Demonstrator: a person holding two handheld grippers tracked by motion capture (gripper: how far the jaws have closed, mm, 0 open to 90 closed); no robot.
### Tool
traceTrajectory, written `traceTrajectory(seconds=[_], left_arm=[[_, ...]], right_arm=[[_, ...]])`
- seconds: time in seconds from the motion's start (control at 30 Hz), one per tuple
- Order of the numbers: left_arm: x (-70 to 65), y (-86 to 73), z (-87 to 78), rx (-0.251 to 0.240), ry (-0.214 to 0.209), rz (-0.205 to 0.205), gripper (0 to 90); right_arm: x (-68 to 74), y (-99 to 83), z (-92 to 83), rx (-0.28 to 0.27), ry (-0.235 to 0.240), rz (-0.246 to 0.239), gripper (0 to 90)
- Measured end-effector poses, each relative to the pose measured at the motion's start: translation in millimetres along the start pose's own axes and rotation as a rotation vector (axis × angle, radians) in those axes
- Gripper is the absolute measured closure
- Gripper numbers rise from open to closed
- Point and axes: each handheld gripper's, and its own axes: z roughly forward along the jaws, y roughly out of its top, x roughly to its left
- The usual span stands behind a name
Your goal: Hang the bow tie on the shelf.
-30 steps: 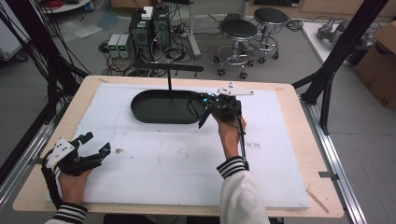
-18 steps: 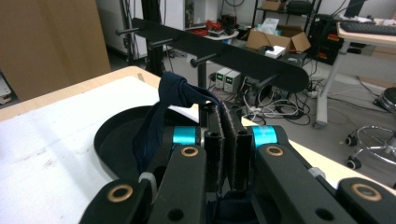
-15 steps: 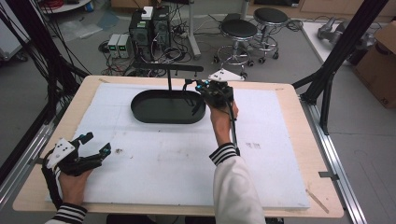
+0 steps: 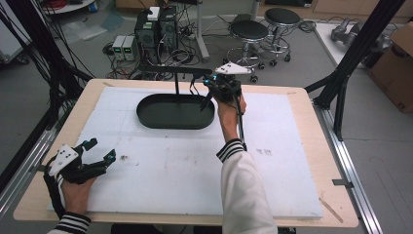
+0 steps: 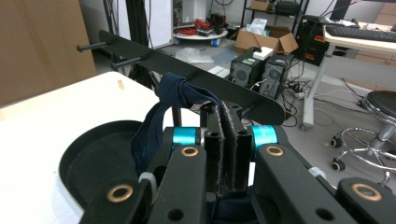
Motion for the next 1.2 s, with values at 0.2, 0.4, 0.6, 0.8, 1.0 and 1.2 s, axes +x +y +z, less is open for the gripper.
traceTrajectory(seconds=[0.2, 0.4, 0.6, 0.8, 1.0, 1.2], left_arm=[[0.8, 0.2, -0.2, 0.006, 0.005, -0.003, 15.2], [0.7, 0.2, -0.1, 0.005, 0.004, -0.002, 15.2], [0.8, 0.1, -0.2, 0.005, 0.003, -0.001, 15.2], [0.7, 0.1, -0.2, 0.005, 0.002, -0.001, 15.2], [0.8, 0.1, -0.1, 0.005, 0.003, -0.003, 15.2], [0.8, 0.2, -0.3, 0.007, 0.002, -0.002, 15.2]], right_arm=[[-5.0, 7.3, 10.5, 0.007, -0.023, -0.018, 87.4], [-11.2, 10.1, 17.9, 0.018, -0.051, -0.015, 87.4], [-15.5, 6.8, 23.7, 0.050, -0.074, -0.021, 87.3], [-18.9, 1.0, 27.9, 0.087, -0.094, -0.019, 87.3], [-27.1, -4.2, 26.1, 0.119, -0.095, 0.000, 87.3], [-32.7, -8.4, 24.7, 0.139, -0.068, 0.030, 87.1]])
